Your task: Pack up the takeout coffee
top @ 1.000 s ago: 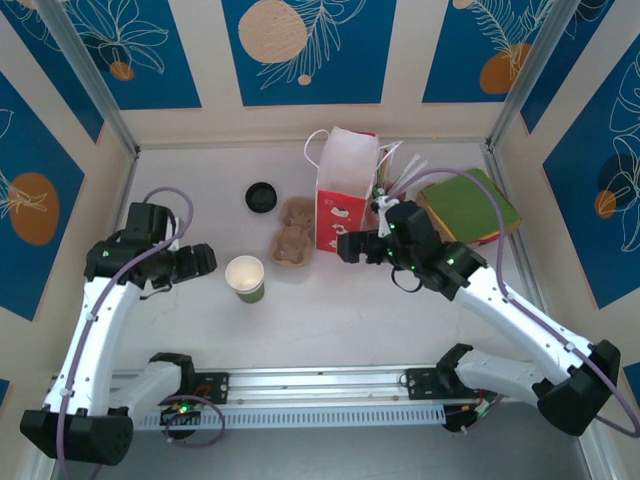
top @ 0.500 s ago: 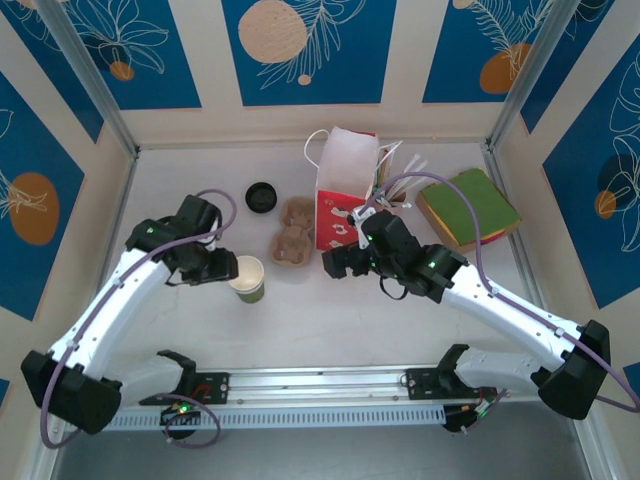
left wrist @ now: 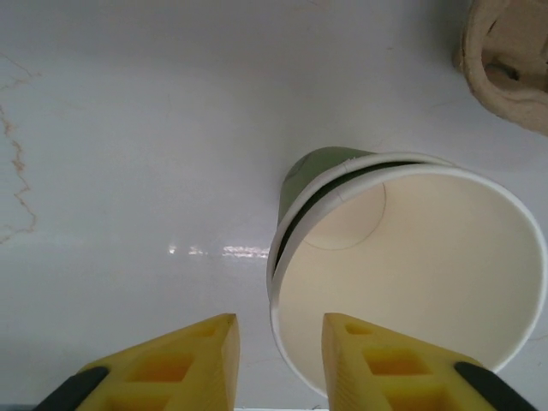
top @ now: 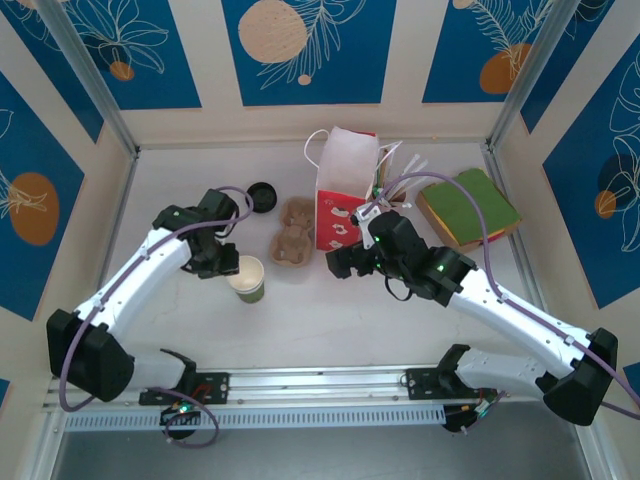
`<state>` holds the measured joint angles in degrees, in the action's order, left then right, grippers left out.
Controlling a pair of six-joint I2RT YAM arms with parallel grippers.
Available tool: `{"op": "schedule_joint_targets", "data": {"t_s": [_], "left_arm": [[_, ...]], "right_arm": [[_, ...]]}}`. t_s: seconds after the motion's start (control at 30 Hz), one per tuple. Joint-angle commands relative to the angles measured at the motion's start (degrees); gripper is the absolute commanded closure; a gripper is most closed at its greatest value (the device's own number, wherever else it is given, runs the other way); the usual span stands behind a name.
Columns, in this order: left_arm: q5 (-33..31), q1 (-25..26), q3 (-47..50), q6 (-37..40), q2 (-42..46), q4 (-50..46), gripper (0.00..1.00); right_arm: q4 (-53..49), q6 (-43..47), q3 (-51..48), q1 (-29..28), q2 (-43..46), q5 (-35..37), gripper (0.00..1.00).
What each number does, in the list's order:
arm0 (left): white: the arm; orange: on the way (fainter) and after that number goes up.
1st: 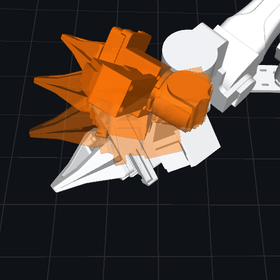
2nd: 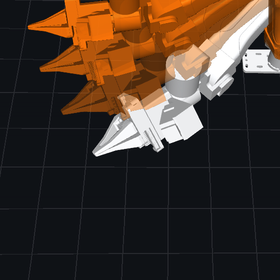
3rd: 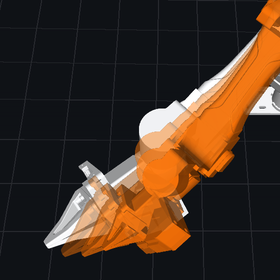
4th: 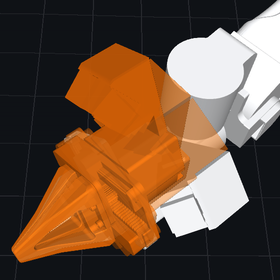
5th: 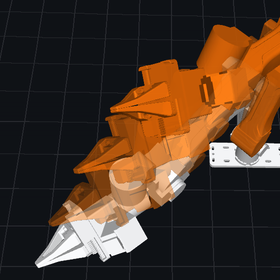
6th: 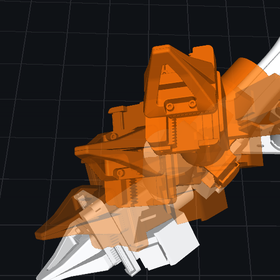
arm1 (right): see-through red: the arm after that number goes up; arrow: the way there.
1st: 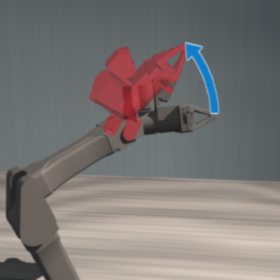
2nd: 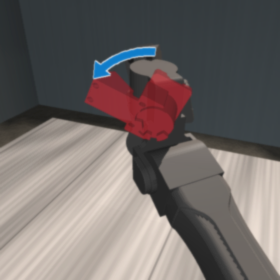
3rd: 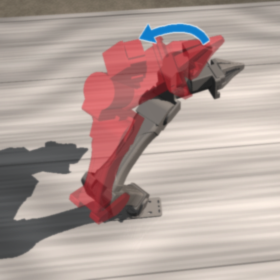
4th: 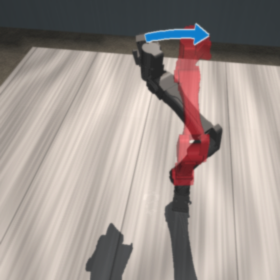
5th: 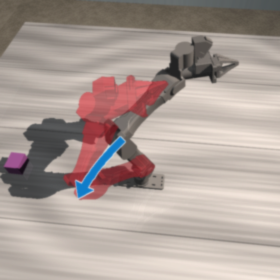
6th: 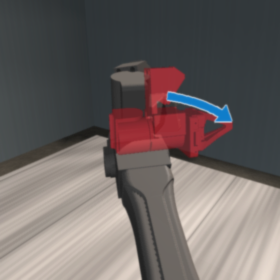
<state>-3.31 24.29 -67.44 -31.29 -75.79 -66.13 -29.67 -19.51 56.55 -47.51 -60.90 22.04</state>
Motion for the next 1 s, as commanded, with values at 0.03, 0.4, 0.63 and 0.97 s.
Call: {"op": "schedule_joint_targets", "data": {"t_s": [0.03, 0.4, 0.63, 0.97], "left_arm": [[-1.08, 0.51, 0.05, 0.83, -1.10, 0.80, 0.74], [-0.82, 0.49, 1.16, 2.33, -3.14, 1.61, 0.76], [-0.83, 0.49, 2.03, 2.94, -3.56, 1.79, 0.80], [-1.35, 0.36, 1.88, 3.32, -2.99, 1.03, 0.95]], "right_arm": [[-0.45, 0.99, 1.36, -0.32, 0.37, 1.23, 0.01], [-0.54, 0.48, 1.72, -0.31, -0.27, 1.21, 0.01], [-0.23, -0.03, 1.89, -0.31, -0.55, 0.96, 0.01], [-0.50, -0.82, 1.80, -0.35, -0.71, 0.88, 0.01]]}}
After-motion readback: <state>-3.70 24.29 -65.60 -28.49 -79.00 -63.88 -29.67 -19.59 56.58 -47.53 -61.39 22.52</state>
